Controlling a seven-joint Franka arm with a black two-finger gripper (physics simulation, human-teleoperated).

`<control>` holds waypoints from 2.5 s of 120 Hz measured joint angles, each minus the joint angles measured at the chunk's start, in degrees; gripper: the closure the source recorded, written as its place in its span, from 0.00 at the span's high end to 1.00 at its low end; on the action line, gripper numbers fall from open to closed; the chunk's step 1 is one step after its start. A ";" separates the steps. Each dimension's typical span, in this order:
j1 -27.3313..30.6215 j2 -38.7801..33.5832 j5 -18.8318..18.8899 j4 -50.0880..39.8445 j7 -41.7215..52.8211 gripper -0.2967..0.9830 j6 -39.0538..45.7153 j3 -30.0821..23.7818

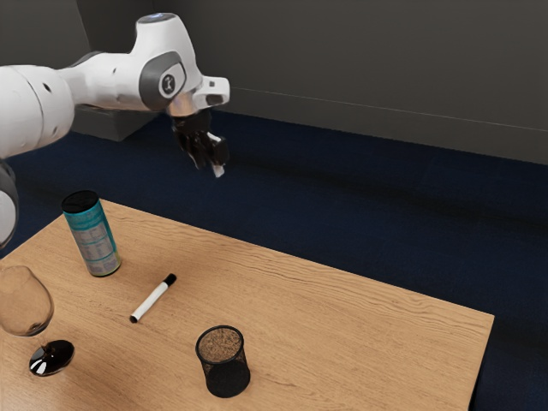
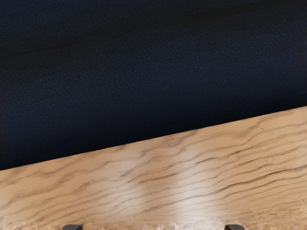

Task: Put the marker into the pen holder.

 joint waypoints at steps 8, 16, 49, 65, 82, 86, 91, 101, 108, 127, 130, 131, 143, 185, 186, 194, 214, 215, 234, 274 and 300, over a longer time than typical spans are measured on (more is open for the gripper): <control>-0.03 0.12 -0.21 0.98 -0.21 0.59 -3.53 -0.18; -0.03 0.07 -0.22 0.52 -0.39 0.64 -5.95 -0.16; 0.00 0.06 0.51 -18.73 -1.01 0.73 -1.67 3.96; 0.07 1.51 1.63 -22.29 -1.04 0.75 1.61 4.61; 0.42 2.73 1.78 -24.67 -0.69 0.76 5.16 4.73; 0.44 2.94 1.77 -24.93 -0.61 0.76 5.76 4.94; 0.48 3.18 1.74 -25.16 -0.51 0.76 6.38 5.38; 0.51 3.56 1.57 -25.77 -0.35 0.76 7.63 5.71; 0.51 3.64 1.25 -26.18 -0.26 0.73 8.34 5.76; 0.50 3.61 0.85 -26.62 -0.03 0.53 9.63 5.80; 0.51 3.60 0.82 -26.63 0.01 0.50 9.76 5.80; 0.51 3.60 0.81 -26.64 0.02 0.48 9.80 5.81; 0.51 3.60 0.74 -26.65 0.13 0.35 10.16 5.82; 0.50 3.20 1.44 -26.57 -0.29 0.18 10.77 5.74; 0.50 3.08 1.47 -26.56 -0.33 0.18 10.79 5.74; 0.42 2.03 1.74 -26.45 -0.61 0.17 10.92 5.71; 0.12 -0.20 2.36 -25.28 -1.33 0.16 11.15 4.78; 0.10 -0.28 2.38 -25.16 -1.36 0.16 11.17 4.69; -0.83 -3.53 1.61 -24.27 -2.23 0.15 11.69 1.95; -6.49 -17.71 -6.39 -26.63 -4.38 0.15 6.01 -0.47; -11.05 -26.38 -10.36 -37.49 -8.11 0.15 1.01 -2.38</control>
